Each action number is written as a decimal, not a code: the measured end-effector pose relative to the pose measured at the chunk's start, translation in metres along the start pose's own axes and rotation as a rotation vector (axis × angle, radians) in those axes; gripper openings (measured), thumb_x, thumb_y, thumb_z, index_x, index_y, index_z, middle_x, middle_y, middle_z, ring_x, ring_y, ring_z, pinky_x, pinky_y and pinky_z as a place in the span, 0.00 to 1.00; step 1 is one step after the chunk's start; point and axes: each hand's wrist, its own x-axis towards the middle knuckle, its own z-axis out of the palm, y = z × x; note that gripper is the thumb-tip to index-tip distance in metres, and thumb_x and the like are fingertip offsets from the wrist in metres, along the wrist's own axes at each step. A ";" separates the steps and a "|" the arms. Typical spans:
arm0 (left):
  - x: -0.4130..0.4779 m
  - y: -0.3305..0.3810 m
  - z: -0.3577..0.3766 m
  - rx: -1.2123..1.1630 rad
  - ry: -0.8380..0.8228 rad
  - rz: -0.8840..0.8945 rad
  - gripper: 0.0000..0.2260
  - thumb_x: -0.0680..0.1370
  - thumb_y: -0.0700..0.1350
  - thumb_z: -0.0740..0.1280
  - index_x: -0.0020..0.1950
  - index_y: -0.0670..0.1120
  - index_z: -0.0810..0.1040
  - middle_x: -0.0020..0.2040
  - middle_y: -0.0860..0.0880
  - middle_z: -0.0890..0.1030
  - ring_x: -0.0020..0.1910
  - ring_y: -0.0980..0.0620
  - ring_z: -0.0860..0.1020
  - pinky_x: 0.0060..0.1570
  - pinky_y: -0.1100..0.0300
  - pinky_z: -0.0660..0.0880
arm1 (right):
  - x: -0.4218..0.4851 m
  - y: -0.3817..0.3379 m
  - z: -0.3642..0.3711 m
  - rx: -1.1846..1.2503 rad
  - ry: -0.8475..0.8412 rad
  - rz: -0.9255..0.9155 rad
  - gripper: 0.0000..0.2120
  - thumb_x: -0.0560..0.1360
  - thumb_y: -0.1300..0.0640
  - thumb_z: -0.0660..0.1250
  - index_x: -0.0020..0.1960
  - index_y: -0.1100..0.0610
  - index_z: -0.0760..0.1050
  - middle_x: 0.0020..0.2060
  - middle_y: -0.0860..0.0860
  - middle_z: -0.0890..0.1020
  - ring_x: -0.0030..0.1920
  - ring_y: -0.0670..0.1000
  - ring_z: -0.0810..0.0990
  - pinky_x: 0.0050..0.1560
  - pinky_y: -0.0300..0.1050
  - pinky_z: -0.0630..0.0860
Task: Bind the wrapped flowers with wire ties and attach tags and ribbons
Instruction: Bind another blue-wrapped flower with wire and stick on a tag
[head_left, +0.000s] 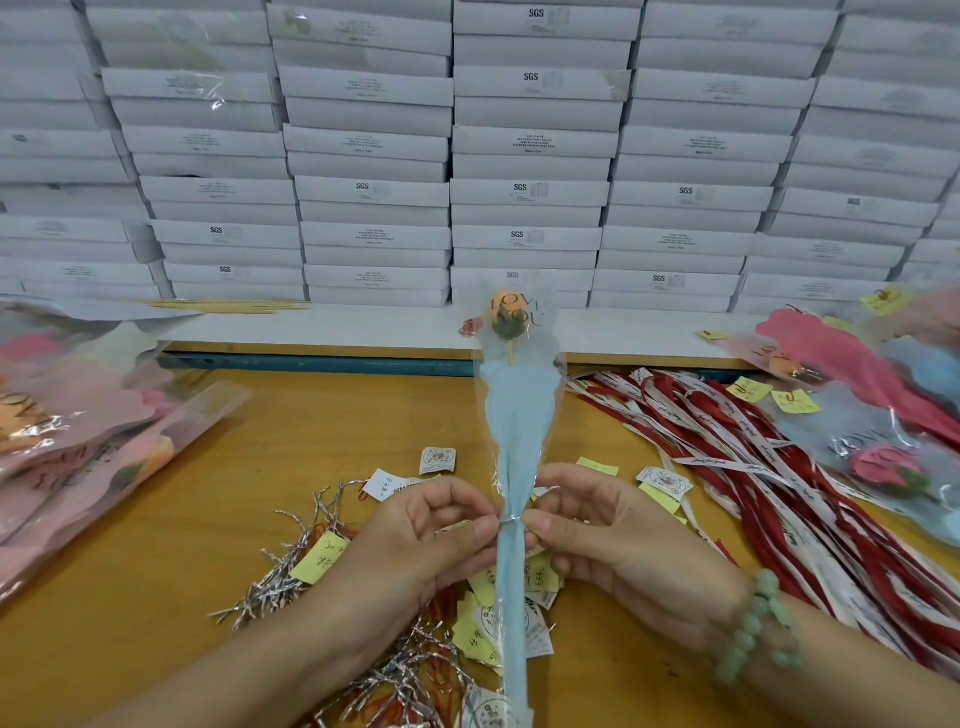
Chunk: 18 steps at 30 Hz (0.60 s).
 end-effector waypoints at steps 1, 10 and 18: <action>0.000 0.000 0.000 0.000 0.002 0.009 0.07 0.66 0.40 0.75 0.44 0.42 0.83 0.53 0.33 0.82 0.50 0.41 0.84 0.45 0.62 0.81 | 0.000 0.000 0.000 0.003 -0.005 -0.008 0.26 0.63 0.59 0.74 0.61 0.63 0.76 0.38 0.53 0.80 0.39 0.46 0.81 0.36 0.36 0.76; -0.001 0.000 0.001 0.049 0.059 0.084 0.06 0.67 0.39 0.73 0.43 0.42 0.84 0.47 0.34 0.84 0.43 0.43 0.85 0.40 0.63 0.81 | 0.000 0.002 0.000 -0.013 -0.055 -0.077 0.18 0.69 0.63 0.71 0.59 0.62 0.78 0.42 0.54 0.81 0.43 0.50 0.82 0.46 0.42 0.81; -0.002 -0.003 0.003 0.234 0.078 0.155 0.05 0.67 0.41 0.73 0.41 0.46 0.85 0.40 0.43 0.85 0.36 0.52 0.83 0.37 0.65 0.78 | -0.001 0.005 0.004 -0.003 -0.030 -0.059 0.17 0.69 0.62 0.70 0.57 0.62 0.79 0.46 0.57 0.82 0.48 0.55 0.80 0.49 0.45 0.80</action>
